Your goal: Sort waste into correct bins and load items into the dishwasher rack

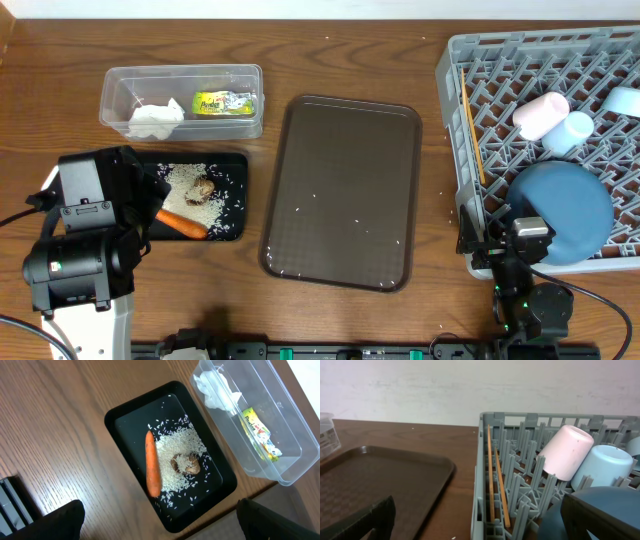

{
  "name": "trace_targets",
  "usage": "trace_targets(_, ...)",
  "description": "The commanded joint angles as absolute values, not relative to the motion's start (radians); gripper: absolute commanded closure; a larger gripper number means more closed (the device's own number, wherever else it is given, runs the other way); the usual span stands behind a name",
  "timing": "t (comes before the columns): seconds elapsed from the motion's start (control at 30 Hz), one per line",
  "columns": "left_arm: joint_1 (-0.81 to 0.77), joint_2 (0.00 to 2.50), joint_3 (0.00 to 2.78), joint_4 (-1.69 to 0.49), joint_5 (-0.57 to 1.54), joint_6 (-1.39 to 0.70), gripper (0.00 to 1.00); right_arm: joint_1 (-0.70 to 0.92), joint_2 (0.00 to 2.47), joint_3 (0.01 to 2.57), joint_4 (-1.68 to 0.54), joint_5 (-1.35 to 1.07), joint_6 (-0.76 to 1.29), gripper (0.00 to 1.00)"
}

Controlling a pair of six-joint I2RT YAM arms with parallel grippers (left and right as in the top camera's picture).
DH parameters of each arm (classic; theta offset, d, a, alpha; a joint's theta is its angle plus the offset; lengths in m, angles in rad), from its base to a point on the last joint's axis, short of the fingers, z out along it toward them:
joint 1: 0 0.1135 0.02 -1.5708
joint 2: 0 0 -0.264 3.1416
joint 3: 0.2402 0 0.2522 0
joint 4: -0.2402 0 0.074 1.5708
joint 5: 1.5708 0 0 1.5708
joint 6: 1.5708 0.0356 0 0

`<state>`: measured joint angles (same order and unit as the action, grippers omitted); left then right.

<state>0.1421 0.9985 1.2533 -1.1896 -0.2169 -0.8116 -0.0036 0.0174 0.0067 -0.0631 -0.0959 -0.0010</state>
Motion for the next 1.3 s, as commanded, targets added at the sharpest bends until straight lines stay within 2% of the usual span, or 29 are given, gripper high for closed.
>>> trace_targets(0.0, 0.146, 0.999, 1.257, -1.193, -0.236, -0.813, 0.02, -0.012, 0.006, 0.006, -0.068, -0.086, 0.01, 0.01)
trace_targets(0.53, 0.146, 0.999, 1.257, -1.198, -0.236, -0.813, 0.02, -0.012, 0.006, 0.006, -0.068, -0.086, 0.01, 0.01)
trace_targets(0.9, 0.114, 0.988, 1.215, -1.238, -0.233, -0.71, 0.02, -0.012, 0.006, 0.006, -0.068, -0.086, 0.01, 0.01)
trace_targets(1.1, 0.06, 0.889, 1.059, -1.084, -0.236, -0.554, 0.02, -0.012, 0.006, 0.006, -0.068, -0.086, 0.01, 0.01)
trace_targets(1.27, 0.01, 0.728, 0.846, -0.862, -0.229, -0.437, 0.02, -0.012, 0.006, 0.006, -0.068, -0.086, 0.01, 0.01)
